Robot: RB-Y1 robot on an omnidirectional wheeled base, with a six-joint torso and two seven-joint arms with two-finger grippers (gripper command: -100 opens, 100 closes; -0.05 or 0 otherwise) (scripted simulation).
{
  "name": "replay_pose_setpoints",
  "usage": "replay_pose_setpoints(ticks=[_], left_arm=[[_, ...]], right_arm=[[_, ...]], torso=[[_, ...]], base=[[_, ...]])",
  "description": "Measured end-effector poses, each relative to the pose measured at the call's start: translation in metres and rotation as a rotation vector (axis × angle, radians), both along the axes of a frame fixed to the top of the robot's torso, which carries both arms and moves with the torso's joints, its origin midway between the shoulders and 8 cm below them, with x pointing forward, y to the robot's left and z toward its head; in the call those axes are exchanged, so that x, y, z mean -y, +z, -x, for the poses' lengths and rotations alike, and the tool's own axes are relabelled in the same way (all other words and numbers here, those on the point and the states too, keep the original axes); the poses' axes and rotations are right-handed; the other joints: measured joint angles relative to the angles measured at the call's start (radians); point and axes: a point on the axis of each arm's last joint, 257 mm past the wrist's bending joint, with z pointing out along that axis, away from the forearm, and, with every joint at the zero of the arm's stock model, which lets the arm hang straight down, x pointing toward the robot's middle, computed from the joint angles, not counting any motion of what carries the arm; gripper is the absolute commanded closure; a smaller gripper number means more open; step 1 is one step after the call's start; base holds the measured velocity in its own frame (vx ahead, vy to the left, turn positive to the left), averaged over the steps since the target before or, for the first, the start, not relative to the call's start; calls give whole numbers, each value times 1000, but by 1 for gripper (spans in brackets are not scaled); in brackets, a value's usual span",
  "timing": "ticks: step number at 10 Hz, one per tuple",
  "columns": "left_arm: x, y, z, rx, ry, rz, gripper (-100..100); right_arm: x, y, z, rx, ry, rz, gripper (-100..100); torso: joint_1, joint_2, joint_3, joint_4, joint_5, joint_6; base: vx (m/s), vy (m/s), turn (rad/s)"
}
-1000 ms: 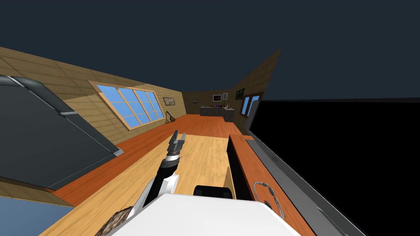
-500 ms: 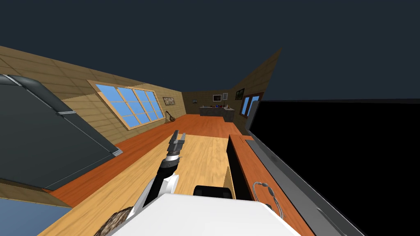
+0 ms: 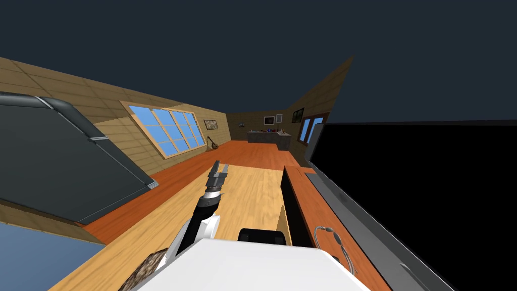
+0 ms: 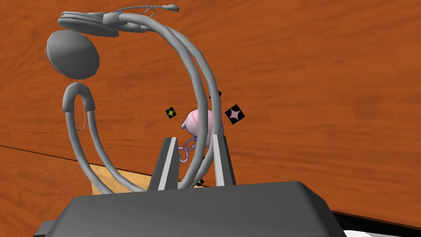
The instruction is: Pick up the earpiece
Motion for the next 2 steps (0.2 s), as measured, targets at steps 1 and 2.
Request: replay_pose_setpoints(ticks=[1, 2], left_arm=[[0, 0, 0, 0, 0, 0, 0], [0, 0, 0, 0, 0, 0, 0]], right_arm=[[4, 3, 3, -2, -8, -1, 100], [4, 3, 3, -2, -9, -1, 0]], torso=[[0, 0, 0, 0, 0, 0], [-1, -1, 0, 0, 0, 0]], base=[[-10, 26, 8], [-2, 5, -3]])
